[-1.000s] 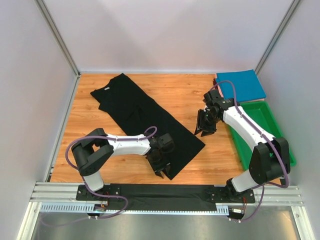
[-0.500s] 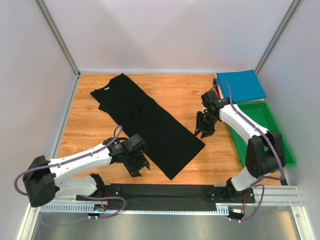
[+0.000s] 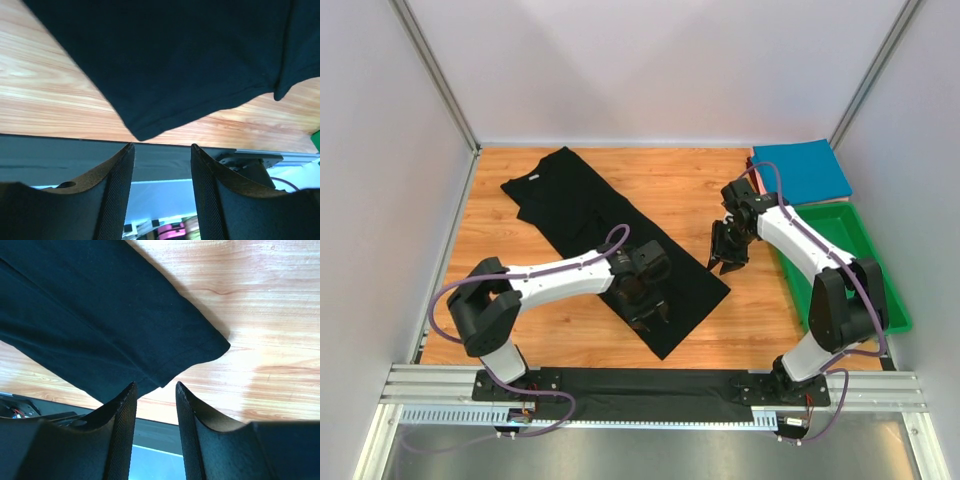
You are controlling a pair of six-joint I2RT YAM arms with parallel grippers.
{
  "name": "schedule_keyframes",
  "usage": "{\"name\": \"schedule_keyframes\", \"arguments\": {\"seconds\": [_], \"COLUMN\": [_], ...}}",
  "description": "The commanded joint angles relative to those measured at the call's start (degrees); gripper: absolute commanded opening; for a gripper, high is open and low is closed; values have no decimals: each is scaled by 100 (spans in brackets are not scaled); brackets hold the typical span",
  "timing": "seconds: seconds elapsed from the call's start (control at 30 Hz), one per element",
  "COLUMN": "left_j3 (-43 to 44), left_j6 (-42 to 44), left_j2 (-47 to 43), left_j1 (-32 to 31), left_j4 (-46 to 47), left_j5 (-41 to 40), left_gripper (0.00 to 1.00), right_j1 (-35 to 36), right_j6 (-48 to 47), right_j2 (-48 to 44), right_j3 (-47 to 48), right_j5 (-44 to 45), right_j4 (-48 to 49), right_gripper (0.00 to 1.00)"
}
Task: Fold and stack the t-shirts
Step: Fold the tshirt
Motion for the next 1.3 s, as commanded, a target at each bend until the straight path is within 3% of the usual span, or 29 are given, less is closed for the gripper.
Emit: {"name": "schedule_keyframes", "arguments": {"seconds": [0.0, 0.13, 0.6, 0.93, 1.07, 1.17, 1.27], "left_j3": [647, 691, 331, 489, 463, 340, 94], "left_j6": [181, -250, -874, -980, -1024, -1050, -1085], "left_j2": [357, 629, 1017, 1351, 1421, 1421, 1343], "left_j1": [-169, -424, -829, -891, -917, -925, -917], "left_j4": [-971, -1211, -350, -471, -648, -745, -815], "left_j5": [169, 371, 512, 275, 345, 458, 590], "left_gripper": [55, 46, 46, 44, 31, 13, 1], "right_j1": [-15, -15, -50, -68, -68, -76, -76], "right_j6": [22, -5, -40, -128, -128, -136, -136], "right_j2": [-341, -446, -851, -1009, -1079, -1097, -1123], "right_j3": [111, 84, 172, -12, -100, -144, -153], "right_j5": [44, 123, 421, 430, 413, 395, 343], "right_j4": [-25, -78, -262, -209, -183, -148, -148], "right_gripper": [38, 38, 37, 37, 37, 37, 38]}}
